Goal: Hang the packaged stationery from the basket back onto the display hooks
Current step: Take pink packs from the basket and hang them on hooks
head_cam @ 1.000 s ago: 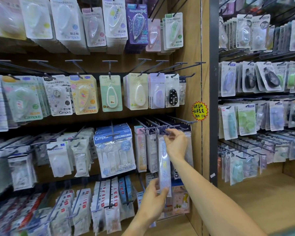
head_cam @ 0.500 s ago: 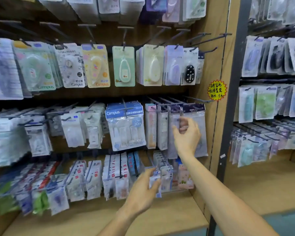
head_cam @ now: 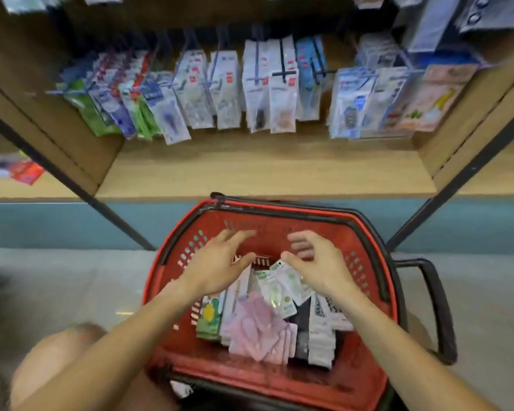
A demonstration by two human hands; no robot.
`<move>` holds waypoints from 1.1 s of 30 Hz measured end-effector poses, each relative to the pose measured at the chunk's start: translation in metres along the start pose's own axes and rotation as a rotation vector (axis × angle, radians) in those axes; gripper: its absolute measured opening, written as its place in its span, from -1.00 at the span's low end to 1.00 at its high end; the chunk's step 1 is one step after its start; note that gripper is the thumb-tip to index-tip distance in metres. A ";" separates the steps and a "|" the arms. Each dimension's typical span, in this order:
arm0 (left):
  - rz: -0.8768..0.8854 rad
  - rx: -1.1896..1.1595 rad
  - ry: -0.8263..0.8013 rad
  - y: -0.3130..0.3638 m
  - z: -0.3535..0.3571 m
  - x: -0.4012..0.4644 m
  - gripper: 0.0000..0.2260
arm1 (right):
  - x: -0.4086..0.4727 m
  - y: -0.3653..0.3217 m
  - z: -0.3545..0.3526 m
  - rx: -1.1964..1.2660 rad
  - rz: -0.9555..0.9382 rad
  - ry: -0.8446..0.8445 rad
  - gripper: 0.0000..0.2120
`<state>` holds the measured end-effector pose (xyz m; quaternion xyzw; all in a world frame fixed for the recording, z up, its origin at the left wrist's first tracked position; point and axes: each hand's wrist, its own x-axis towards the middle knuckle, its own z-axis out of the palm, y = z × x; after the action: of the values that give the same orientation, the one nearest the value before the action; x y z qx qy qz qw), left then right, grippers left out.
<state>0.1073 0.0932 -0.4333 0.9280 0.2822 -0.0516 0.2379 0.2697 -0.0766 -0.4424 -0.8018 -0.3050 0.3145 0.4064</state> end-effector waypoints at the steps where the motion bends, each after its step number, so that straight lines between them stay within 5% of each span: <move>1: -0.038 -0.008 -0.026 -0.009 0.008 -0.004 -0.47 | -0.004 0.010 0.005 0.002 0.048 -0.024 -0.65; 14: -0.215 0.033 -0.358 -0.046 0.073 -0.006 -0.33 | -0.018 0.065 0.066 -0.150 0.325 -0.323 -0.44; 22: -0.268 0.018 -0.472 -0.038 0.088 -0.004 -0.26 | 0.004 0.088 0.063 -0.167 0.409 -0.229 -0.34; 33: -0.415 -0.239 -0.357 -0.021 0.119 0.016 -0.40 | 0.079 0.119 0.083 -0.263 0.494 -0.213 -0.40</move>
<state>0.1139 0.0605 -0.5507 0.7923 0.4235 -0.2278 0.3756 0.2839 -0.0374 -0.6018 -0.8600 -0.1795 0.4441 0.1760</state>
